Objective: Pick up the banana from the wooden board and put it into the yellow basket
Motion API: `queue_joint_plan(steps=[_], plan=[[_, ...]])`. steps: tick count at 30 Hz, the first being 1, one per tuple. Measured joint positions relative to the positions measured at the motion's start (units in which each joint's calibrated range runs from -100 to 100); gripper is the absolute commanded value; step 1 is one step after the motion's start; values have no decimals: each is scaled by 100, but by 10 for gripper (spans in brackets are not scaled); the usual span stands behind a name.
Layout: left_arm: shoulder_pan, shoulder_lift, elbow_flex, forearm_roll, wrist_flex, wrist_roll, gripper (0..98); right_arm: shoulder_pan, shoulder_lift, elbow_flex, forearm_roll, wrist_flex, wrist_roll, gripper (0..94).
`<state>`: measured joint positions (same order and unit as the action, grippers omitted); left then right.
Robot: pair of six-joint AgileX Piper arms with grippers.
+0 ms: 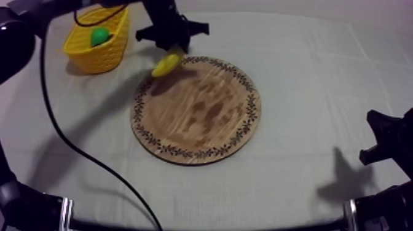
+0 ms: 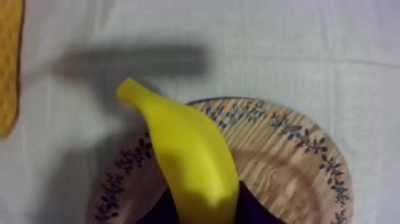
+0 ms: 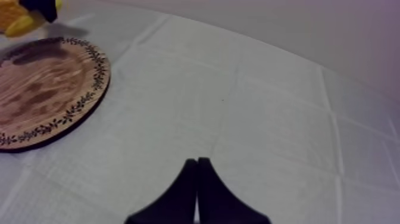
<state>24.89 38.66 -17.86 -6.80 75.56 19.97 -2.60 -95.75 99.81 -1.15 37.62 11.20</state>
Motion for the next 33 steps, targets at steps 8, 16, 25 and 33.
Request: queue_joint_plan(steps=[8, 16, 25, 33], plan=[[-311, -1503, 646, 201, 40, -515, 68, 0, 0, 0, 0, 0, 0, 3], [-585, -3039, 1295, 160, 297, -1194, 55, 0, 0, 0, 0, 0, 0, 3], [-912, -4235, 1268, -11, 529, -1786, 40, 0, 0, 0, 0, 0, 0, 3], [-1426, -3953, 243, -102, 692, -1898, 42, 0, 0, 0, 0, 7, 0, 3]])
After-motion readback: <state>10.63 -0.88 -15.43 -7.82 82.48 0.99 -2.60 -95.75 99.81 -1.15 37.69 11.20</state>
